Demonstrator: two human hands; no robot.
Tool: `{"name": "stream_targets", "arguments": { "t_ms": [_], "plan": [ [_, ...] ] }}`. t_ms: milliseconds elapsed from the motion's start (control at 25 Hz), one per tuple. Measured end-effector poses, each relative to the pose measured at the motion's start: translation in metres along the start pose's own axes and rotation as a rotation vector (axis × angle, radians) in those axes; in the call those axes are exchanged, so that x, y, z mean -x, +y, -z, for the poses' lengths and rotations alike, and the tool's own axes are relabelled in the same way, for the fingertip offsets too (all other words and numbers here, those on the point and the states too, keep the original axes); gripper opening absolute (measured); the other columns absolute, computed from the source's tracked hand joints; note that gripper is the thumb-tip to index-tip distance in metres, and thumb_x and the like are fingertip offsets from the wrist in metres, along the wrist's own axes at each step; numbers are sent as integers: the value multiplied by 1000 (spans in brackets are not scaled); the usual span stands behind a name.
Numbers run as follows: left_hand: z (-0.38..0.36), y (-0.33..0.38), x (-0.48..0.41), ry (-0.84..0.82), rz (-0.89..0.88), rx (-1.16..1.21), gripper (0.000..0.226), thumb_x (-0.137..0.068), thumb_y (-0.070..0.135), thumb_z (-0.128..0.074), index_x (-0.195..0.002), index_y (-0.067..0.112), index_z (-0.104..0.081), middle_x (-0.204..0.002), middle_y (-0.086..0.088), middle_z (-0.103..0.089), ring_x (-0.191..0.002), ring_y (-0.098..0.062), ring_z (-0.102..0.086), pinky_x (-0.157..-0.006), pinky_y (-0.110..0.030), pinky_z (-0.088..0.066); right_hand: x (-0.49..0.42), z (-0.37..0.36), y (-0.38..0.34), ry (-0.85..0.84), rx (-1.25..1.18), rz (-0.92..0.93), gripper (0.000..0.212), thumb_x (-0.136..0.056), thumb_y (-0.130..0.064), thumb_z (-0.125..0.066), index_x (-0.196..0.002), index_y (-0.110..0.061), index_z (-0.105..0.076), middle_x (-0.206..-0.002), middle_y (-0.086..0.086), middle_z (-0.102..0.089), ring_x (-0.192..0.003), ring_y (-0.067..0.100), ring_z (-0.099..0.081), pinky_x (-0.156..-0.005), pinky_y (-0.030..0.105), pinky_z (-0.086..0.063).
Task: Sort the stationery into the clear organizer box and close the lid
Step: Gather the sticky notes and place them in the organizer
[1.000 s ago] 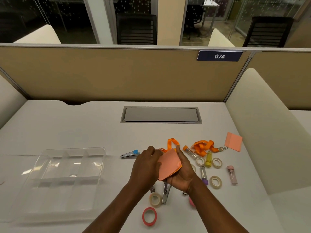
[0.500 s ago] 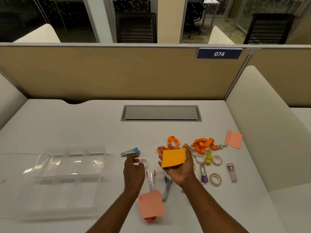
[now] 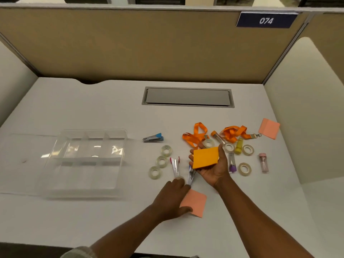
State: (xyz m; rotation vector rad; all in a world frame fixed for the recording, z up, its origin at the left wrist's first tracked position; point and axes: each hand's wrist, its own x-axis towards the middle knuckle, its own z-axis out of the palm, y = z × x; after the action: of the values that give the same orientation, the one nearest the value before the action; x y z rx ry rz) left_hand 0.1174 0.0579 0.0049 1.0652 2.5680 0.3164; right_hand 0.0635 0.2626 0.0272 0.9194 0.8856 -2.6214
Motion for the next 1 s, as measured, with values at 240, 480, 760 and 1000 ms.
{"name": "stream_targets", "arguments": {
  "t_ms": [240, 480, 760, 1000],
  "plan": [
    [-22, 12, -23, -87, -41, -199, 92, -73, 59, -71, -144, 17, -31, -143, -15, -38, -128, -37, -37, -106, -50, -32, 14, 24, 6, -40, -1, 14, 85, -80, -76, -49, -136, -13, -57, -134, 27, -57, -117, 44, -59, -106, 58, -38],
    [-26, 19, -29, -78, 14, -158, 92, -64, 51, -81, -138, 22, -35, -138, -13, -40, -125, -37, -38, -106, -51, -30, 29, 42, 7, -10, -9, 22, 85, -82, -77, -45, -139, -14, -54, -138, 28, -55, -130, 46, -50, -108, 58, -39],
    [-12, 37, -44, -136, -316, -336, 80, -74, 29, -81, -138, 10, -37, -141, -17, -41, -123, -33, -40, -103, -50, -36, 47, 45, 4, 35, -23, 73, 83, -85, -77, -39, -138, -15, -56, -135, 25, -59, -125, 44, -57, -99, 55, -47],
    [4, 45, -63, -217, -327, -409, 73, -74, 26, -82, -132, 3, -44, -134, -21, -49, -122, -36, -43, -106, -49, -33, 68, 40, 10, 124, -78, 160, 84, -86, -77, -36, -138, -14, -56, -135, 26, -59, -127, 45, -53, -100, 56, -44]
  ]
}}
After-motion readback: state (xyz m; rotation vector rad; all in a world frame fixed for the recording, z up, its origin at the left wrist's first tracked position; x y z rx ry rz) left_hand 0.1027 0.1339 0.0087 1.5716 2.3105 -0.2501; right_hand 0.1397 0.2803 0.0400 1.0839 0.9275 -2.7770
